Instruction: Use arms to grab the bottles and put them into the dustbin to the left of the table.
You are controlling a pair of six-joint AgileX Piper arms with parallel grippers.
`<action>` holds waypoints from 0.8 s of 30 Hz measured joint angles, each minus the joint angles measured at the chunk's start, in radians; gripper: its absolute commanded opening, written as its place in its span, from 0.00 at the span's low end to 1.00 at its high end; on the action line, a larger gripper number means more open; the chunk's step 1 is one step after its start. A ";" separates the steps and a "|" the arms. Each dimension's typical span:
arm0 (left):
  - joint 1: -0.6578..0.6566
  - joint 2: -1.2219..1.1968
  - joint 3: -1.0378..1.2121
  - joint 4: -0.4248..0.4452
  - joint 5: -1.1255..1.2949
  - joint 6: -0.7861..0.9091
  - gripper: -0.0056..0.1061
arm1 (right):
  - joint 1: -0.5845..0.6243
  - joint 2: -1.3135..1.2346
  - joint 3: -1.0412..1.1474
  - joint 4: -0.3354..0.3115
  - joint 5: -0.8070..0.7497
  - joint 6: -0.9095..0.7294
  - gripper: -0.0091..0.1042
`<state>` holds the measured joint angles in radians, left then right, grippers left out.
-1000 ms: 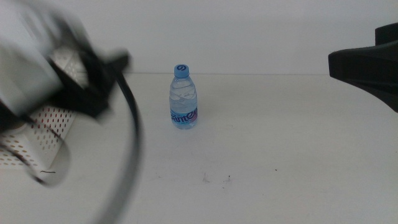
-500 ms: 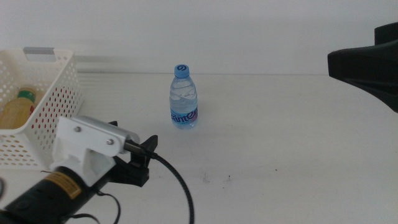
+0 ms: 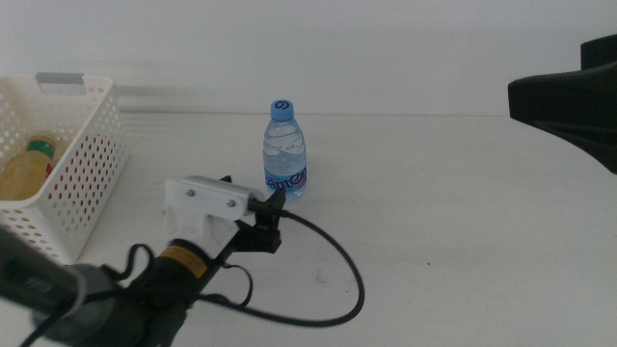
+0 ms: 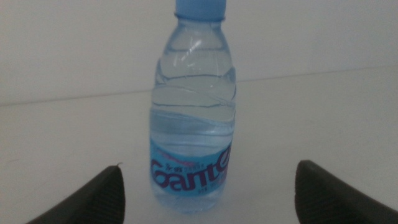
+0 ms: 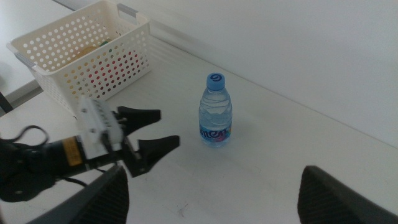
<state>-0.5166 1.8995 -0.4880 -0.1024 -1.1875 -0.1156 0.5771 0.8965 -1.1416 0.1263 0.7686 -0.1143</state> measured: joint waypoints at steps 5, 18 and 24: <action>0.005 0.098 -0.114 0.010 0.000 -0.002 0.89 | 0.000 0.000 0.000 0.000 0.000 0.000 0.88; 0.107 0.270 -0.458 0.190 0.211 -0.036 0.89 | 0.000 0.000 0.000 0.000 0.000 0.000 0.88; 0.107 0.342 -0.575 0.199 0.262 -0.038 0.89 | 0.000 0.000 0.000 0.000 0.000 0.000 0.88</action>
<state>-0.4098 2.2417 -1.0628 0.0963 -0.9257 -0.1538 0.5771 0.8965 -1.1416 0.1263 0.7686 -0.1143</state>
